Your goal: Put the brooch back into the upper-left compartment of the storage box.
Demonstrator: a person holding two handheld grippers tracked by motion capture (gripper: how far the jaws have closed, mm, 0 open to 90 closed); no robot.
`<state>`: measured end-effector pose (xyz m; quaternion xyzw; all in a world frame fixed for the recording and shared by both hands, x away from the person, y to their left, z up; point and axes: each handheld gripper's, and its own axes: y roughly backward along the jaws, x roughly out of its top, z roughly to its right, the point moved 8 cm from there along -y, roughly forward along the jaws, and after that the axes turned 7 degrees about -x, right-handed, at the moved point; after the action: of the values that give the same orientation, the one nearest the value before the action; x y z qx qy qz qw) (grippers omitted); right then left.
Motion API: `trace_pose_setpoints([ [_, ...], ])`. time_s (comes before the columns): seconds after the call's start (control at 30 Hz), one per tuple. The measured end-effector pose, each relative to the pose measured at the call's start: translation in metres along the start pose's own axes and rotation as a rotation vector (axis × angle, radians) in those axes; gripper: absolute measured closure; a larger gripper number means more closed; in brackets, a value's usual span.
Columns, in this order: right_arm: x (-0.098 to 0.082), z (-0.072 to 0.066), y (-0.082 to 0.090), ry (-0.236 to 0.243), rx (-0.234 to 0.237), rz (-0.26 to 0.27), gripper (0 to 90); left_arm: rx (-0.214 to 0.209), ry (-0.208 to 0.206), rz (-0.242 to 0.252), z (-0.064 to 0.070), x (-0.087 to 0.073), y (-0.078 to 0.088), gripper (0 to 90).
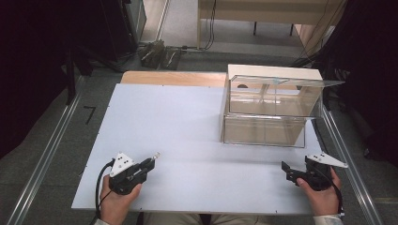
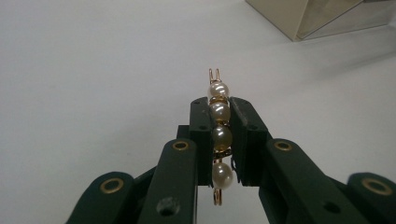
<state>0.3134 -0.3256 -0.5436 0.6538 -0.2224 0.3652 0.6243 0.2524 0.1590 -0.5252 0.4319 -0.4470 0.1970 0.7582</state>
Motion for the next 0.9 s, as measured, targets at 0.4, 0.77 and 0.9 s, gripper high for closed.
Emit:
trace_pose_setpoints([
  [0.4,0.000,0.001,0.001,0.000,-0.004,0.003,4.7,-0.033,0.010,0.032,0.013,0.017,-0.004,80.2],
  [0.77,0.000,0.001,0.001,-0.003,-0.003,0.001,4.7,-0.067,0.003,0.054,0.029,0.036,-0.016,80.2],
  [0.9,0.000,0.001,0.001,-0.003,-0.004,0.003,4.7,-0.076,0.003,0.064,0.034,0.044,-0.020,80.2],
])
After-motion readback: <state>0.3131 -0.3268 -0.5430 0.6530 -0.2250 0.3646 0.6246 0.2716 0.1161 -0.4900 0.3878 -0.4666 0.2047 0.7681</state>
